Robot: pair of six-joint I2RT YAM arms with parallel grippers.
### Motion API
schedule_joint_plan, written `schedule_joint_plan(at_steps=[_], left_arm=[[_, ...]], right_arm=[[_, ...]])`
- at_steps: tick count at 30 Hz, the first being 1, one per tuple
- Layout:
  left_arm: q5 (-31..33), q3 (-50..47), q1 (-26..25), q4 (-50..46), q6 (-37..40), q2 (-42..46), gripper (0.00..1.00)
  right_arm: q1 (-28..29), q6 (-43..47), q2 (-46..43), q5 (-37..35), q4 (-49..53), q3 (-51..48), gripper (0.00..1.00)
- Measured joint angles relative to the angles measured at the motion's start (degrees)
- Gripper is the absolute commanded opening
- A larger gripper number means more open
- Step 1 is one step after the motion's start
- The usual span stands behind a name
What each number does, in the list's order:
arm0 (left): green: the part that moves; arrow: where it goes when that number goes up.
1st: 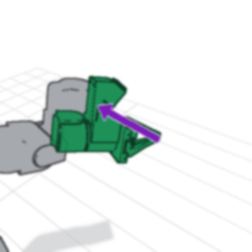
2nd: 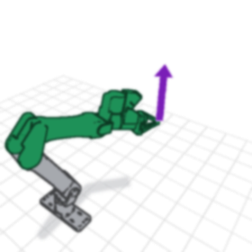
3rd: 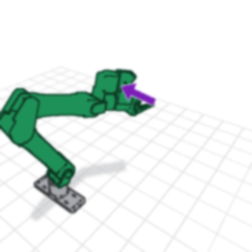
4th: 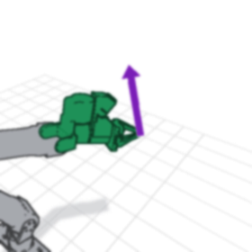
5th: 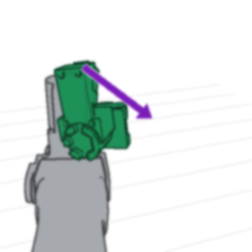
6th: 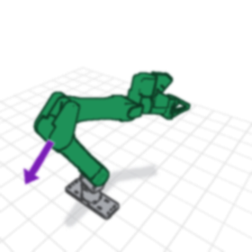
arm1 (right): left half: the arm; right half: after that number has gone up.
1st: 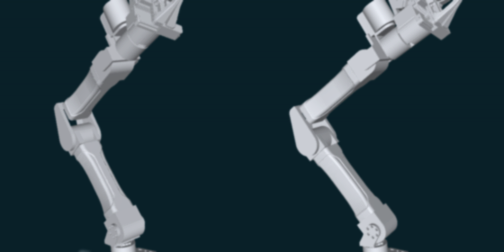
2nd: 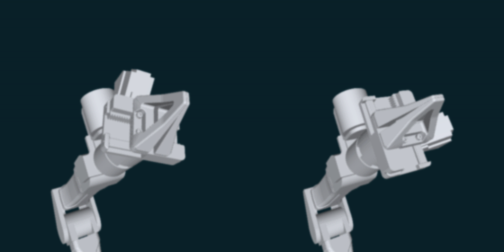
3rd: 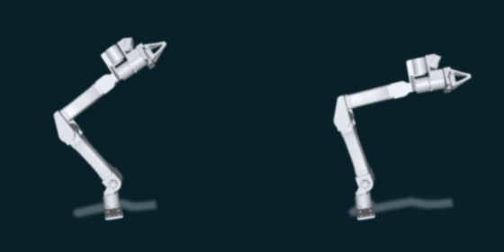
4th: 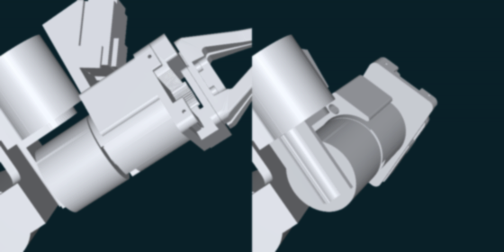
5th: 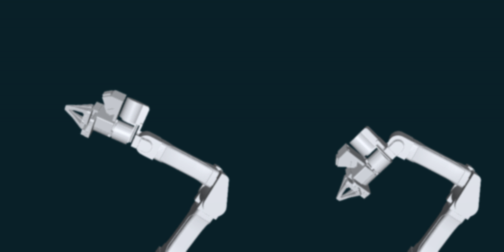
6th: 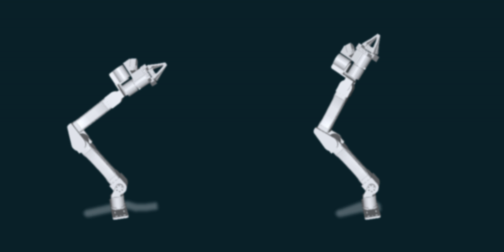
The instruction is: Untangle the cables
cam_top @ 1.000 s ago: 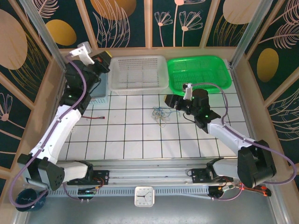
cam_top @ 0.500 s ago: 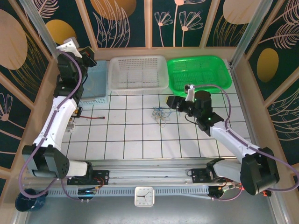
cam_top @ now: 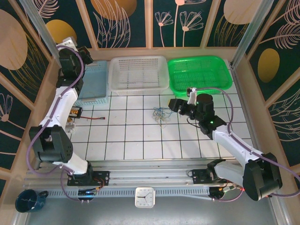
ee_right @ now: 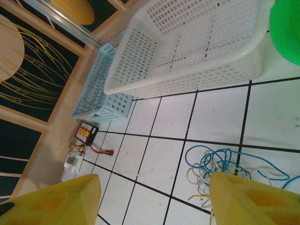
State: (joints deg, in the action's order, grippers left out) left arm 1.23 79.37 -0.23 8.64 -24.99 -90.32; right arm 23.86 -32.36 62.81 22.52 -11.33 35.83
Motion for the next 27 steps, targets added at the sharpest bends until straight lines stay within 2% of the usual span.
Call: schedule_joint_plan(at_steps=[7,10,11,12,15,17,22,27], left_arm=[[0.4,0.2,0.9,1.9,1.0,-7.0,0.0],[0.3,0.2,1.5,2.6,0.9,-10.1,0.08],[0.1,0.2,1.9,2.8,0.6,-11.3,0.14],[0.0,0.2,2.4,2.8,0.1,-12.3,0.24],[-1.9,0.2,4.5,2.8,-2.3,-14.6,0.64],[-3.5,0.2,5.7,2.8,-4.1,-15.3,0.81],[-8.0,2.1,6.9,2.9,-7.9,-15.1,0.99],[-14.7,2.4,6.6,3.5,-10.9,-11.6,0.99]], right_arm=[[0.0,0.0,-1.6,-0.4,1.5,-0.3,0.63],[0.0,0.0,-2.6,-0.6,2.1,-0.3,0.63],[0.0,0.0,-2.9,-0.6,2.3,-0.3,0.63],[0.0,0.0,-3.3,-0.7,2.5,-0.3,0.63],[0.0,0.0,-4.0,-1.3,3.1,-0.3,0.63],[0.0,0.0,-4.4,-1.6,3.4,-0.4,0.63],[0.0,0.0,-4.8,-1.9,3.9,-1.1,0.63],[0.0,0.0,-4.4,-2.6,3.9,-1.6,0.63]])
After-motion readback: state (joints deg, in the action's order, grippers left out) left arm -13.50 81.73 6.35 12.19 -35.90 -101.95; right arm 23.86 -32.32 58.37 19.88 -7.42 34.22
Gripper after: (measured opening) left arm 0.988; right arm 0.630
